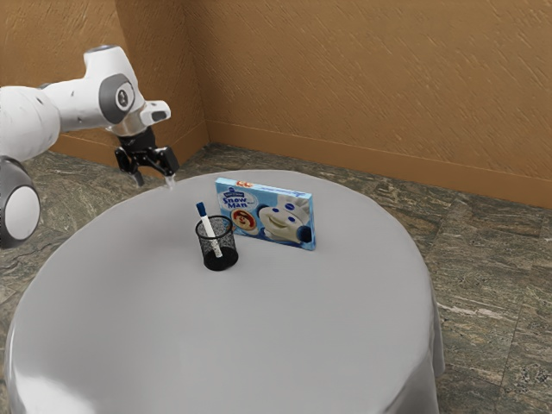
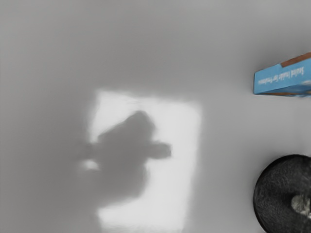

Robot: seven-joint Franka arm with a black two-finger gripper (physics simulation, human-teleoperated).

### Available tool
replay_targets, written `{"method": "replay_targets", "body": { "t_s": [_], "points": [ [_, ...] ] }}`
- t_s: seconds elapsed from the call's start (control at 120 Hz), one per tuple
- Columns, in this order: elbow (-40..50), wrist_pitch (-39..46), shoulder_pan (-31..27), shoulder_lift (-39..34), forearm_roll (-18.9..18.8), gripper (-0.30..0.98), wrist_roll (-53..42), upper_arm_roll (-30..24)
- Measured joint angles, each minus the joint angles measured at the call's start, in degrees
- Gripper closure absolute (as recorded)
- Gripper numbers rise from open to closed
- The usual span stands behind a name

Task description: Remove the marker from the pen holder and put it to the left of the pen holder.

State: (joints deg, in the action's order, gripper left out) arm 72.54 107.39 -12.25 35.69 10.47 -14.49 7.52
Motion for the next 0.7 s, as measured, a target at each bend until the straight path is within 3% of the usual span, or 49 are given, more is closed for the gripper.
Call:
{"method": "replay_targets", "body": {
  "t_s": [0.158,0.475,0.533,0.7],
  "points": [
    [-0.88,1.41,1.69,1.28,8.82,0.0,0.83,-0.16],
    [-1.96,1.26,3.89,4.48,16.0,0.0,7.08,0.01],
    [-0.93,-0.86,4.17,3.9,16.28,0.0,8.49,0.31],
    [-0.53,-6.26,4.54,3.01,12.66,0.0,11.47,0.17]
  ]
}}
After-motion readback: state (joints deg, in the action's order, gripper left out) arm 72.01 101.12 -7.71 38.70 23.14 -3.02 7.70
